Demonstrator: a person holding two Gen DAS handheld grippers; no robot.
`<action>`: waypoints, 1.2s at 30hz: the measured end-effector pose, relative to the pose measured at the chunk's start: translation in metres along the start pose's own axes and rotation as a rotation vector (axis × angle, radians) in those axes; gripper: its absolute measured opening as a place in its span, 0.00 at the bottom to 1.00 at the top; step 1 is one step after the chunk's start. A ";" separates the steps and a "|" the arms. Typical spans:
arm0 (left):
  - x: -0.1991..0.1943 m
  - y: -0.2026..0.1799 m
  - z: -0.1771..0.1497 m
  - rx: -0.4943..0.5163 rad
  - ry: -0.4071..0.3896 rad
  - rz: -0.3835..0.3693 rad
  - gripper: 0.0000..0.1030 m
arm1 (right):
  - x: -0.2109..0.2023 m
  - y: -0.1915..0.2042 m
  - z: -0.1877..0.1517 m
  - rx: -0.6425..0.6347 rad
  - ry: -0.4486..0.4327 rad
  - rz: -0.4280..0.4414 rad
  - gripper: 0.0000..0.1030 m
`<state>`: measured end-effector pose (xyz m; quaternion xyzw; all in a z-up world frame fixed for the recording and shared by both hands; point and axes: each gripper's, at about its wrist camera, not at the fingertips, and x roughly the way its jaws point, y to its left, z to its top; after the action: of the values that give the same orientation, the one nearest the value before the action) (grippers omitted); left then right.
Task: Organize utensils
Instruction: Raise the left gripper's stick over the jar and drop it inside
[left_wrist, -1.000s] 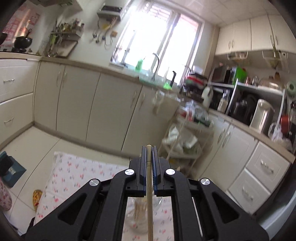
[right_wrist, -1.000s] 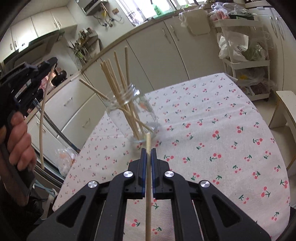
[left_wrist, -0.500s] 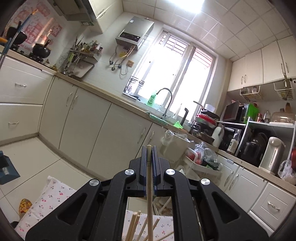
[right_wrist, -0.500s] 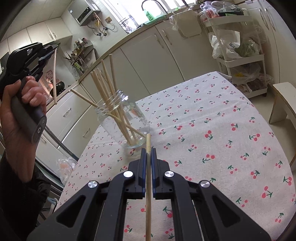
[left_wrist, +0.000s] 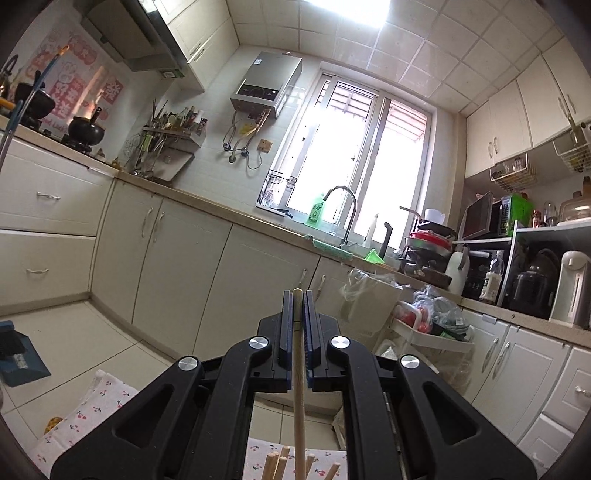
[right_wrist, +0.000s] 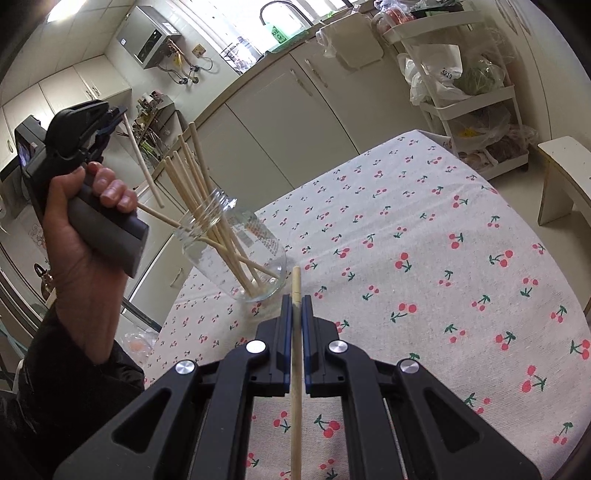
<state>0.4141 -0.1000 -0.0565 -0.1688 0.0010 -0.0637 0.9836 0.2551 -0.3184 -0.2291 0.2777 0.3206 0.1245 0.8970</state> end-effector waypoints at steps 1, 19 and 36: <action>0.001 -0.001 -0.004 0.010 0.001 0.004 0.05 | 0.000 0.000 0.000 0.002 0.001 0.001 0.06; 0.006 -0.014 -0.047 0.135 0.073 0.004 0.05 | 0.000 -0.003 0.000 0.023 0.014 0.013 0.06; -0.030 -0.001 -0.067 0.227 0.263 -0.015 0.14 | 0.000 -0.004 0.000 0.032 0.011 0.014 0.06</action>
<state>0.3830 -0.1197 -0.1198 -0.0466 0.1213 -0.0923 0.9872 0.2555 -0.3221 -0.2312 0.2934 0.3254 0.1271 0.8899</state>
